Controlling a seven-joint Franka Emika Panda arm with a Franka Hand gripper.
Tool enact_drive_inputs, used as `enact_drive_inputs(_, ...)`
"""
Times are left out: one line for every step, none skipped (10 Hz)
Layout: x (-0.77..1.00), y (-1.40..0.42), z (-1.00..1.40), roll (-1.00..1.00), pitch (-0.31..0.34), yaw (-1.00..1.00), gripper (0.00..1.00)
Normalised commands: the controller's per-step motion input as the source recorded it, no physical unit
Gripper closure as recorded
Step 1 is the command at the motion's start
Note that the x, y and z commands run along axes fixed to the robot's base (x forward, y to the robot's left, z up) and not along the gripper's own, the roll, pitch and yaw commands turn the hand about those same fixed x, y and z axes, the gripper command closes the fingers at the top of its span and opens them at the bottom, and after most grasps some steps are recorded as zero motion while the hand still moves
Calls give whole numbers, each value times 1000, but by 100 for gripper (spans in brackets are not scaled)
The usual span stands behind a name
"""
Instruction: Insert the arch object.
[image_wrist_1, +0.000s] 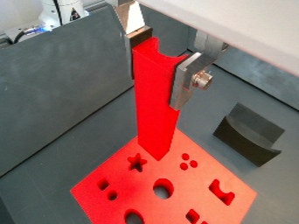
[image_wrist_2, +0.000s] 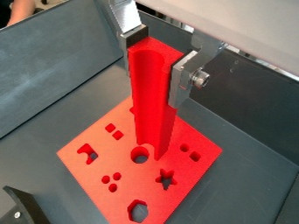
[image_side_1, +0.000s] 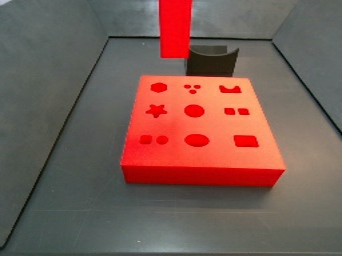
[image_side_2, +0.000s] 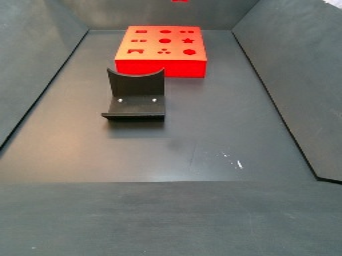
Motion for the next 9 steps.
enact_drive_inputs(426,0,-34,0,-39,69,100)
enact_drive_inputs(743,200,-131,-13,-93,60,100)
enact_drive_inputs(906,274,-129,-33,-143,71,100)
enact_drive_inputs(969,286,-126,-23,-163,66,100)
enact_drive_inputs(977,274,-120,-20,-163,60,100)
enact_drive_inputs(977,257,-111,-16,-163,57,100)
enact_drive_inputs(966,240,-106,-13,-170,63,100)
enact_drive_inputs(983,211,-100,-13,-166,51,100)
enact_drive_inputs(997,177,-83,-4,-170,31,100)
